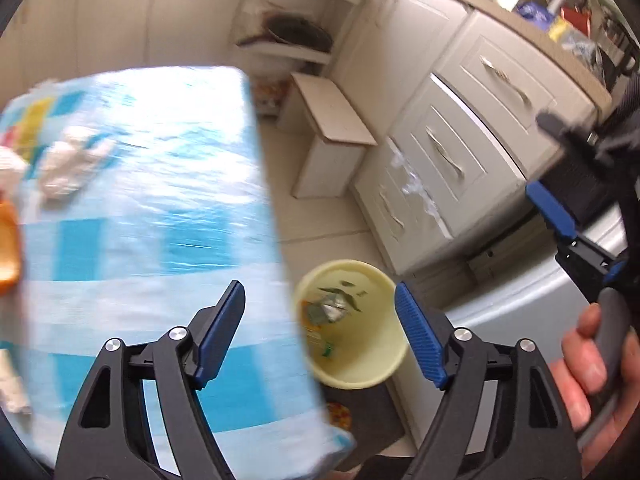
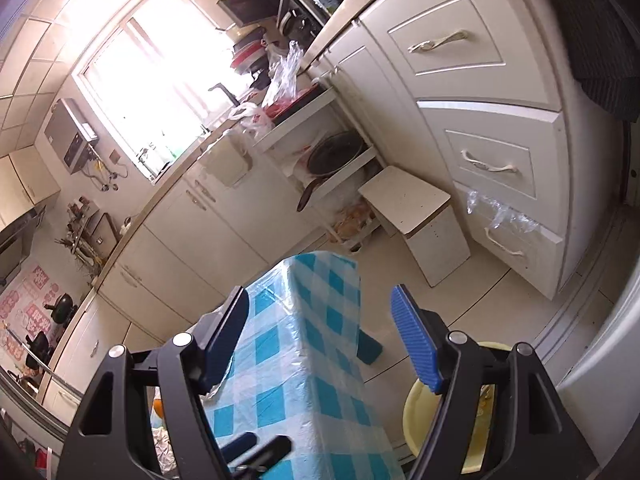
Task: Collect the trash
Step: 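Return both tools to the table toward the crumpled paper and peels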
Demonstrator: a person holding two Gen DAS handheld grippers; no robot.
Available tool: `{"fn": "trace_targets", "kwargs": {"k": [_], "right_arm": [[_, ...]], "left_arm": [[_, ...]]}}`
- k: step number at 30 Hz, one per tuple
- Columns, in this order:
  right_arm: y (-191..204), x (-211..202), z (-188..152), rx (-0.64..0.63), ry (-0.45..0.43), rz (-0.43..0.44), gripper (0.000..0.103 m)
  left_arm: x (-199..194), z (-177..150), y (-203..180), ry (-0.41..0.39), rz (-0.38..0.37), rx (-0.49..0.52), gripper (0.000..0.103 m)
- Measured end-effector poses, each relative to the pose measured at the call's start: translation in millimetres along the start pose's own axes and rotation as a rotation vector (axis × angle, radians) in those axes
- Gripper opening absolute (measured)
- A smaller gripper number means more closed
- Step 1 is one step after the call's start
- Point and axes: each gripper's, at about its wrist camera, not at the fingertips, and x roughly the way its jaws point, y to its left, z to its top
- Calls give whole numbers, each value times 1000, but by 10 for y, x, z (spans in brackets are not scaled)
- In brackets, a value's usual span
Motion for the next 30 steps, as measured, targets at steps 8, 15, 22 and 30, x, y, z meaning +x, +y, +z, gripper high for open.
{"fn": "trace_targets", "kwargs": {"k": [8, 15, 22, 30], "right_arm": [[400, 301, -236, -25, 114, 85, 71], [992, 848, -819, -60, 454, 293, 70], [1576, 1268, -1532, -89, 737, 413, 49], [1705, 1617, -1877, -22, 844, 363, 42]], "left_arm": [[-956, -45, 1294, -89, 304, 8, 80], [-1338, 36, 1991, -122, 348, -86, 81], [-1390, 88, 2658, -129, 347, -330, 80], [-1309, -111, 3186, -54, 423, -426, 81]]}}
